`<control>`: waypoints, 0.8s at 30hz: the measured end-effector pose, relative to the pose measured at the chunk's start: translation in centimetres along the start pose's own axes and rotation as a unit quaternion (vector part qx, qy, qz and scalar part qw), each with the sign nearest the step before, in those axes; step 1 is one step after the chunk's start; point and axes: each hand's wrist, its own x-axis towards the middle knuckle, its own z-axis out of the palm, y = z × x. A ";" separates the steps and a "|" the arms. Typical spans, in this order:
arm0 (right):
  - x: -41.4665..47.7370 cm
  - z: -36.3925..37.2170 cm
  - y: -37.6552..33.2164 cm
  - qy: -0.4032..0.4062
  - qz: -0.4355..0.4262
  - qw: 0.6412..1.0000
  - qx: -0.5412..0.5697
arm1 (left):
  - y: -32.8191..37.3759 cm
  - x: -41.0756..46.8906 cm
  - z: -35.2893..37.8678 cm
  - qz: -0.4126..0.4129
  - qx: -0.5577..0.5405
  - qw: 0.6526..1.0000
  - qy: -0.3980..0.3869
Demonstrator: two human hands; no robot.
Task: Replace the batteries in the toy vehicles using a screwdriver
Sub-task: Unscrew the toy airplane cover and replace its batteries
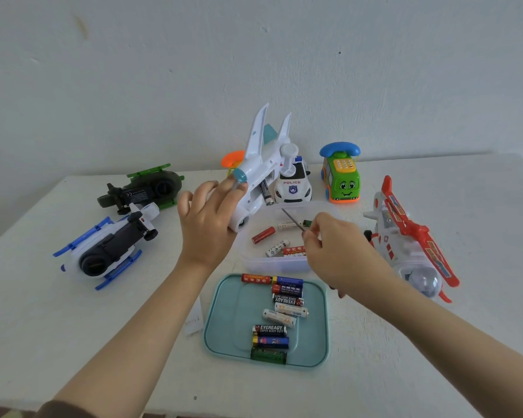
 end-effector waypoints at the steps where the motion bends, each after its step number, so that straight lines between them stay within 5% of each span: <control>1: -0.1 -0.3 -0.2 0.007 -0.006 1.000 -0.009 | -0.1 0.0 0.1 0.011 0.007 1.000 0.003; 11: 1.8 -0.3 -1.3 -0.020 0.007 0.998 0.051 | -1.0 -0.4 0.4 0.111 0.003 0.994 -0.006; 15: 1.8 -0.4 -0.9 -0.011 0.002 0.999 0.051 | -0.9 -0.1 0.0 0.041 -0.021 0.999 0.003; 24: 2.3 -2.6 -1.1 0.171 -0.093 0.980 0.032 | -0.5 1.6 -1.1 -0.117 -0.184 0.976 -0.006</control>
